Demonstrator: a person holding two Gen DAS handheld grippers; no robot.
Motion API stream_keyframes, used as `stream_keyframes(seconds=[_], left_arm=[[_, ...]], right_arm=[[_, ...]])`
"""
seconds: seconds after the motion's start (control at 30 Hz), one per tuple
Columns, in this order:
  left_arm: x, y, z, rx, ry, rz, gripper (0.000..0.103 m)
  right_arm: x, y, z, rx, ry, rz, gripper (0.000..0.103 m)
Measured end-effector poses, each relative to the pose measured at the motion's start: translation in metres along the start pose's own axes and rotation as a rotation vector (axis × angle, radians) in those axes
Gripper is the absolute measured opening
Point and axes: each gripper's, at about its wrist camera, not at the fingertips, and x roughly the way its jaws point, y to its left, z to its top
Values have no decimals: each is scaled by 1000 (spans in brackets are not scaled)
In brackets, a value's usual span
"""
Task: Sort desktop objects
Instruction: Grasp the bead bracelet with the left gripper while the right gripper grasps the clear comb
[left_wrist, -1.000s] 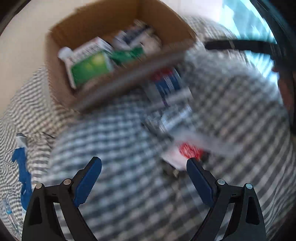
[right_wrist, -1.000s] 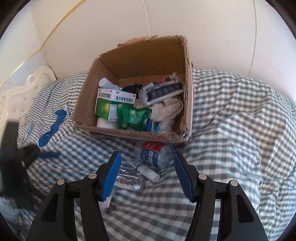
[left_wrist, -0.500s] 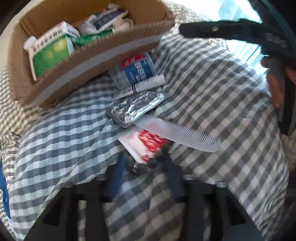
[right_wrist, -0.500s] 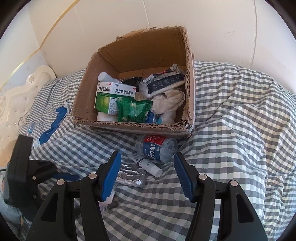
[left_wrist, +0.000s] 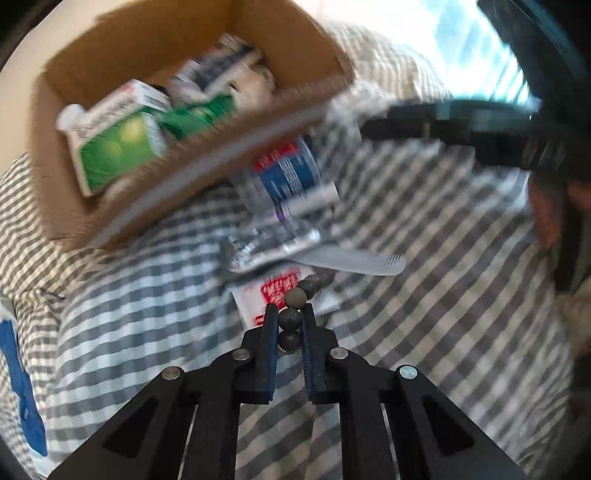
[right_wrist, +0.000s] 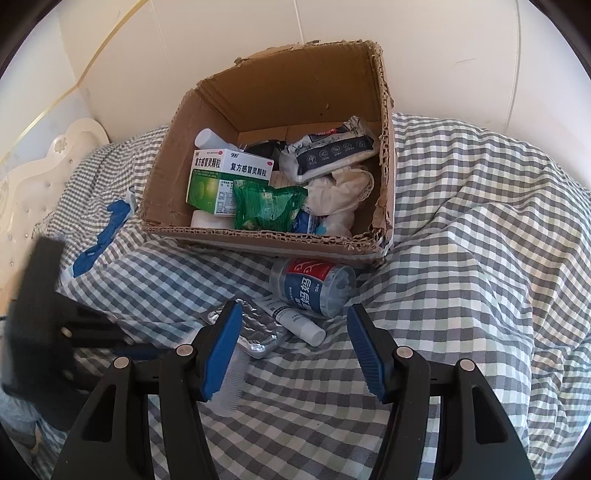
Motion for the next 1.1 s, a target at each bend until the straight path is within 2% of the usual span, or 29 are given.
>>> stream_keyframes(seconds=[0.2, 0.3, 0.33, 0.43, 0.5, 0.57, 0.63, 0.7, 0.73, 0.77, 0.93, 1.1], left_arm=[[-49, 31, 5, -127, -120, -36, 11], [-60, 44, 10, -161, -152, 11, 11], [-63, 51, 11, -191, -162, 0, 11], [-71, 69, 11, -264, -187, -69, 11], [-74, 73, 10, -274, -193, -38, 11], [-74, 76, 9, -275, -196, -38, 11], [-73, 78, 7, -283, -196, -55, 11], [-71, 79, 6, -282, -193, -47, 11], [-70, 79, 5, -281, -188, -51, 11], [-68, 79, 5, -280, -182, -56, 11], [-64, 74, -1, -265, -166, -44, 11], [-69, 73, -4, -265, -178, -43, 11]], right_arm=[[5, 11, -2, -44, 31, 5, 59], [14, 29, -7, -106, 79, 14, 59], [18, 33, -8, -120, 95, 18, 59], [36, 52, -15, -180, 166, 41, 59], [56, 62, -22, -223, 249, 31, 59], [70, 65, -26, -240, 302, 3, 58], [87, 65, -31, -247, 370, -16, 49], [96, 62, -33, -243, 407, -25, 33], [99, 62, -35, -246, 419, -35, 32], [99, 63, -35, -251, 421, -37, 25], [84, 70, -34, -285, 384, -49, 25], [46, 77, -32, -297, 324, -26, 24]])
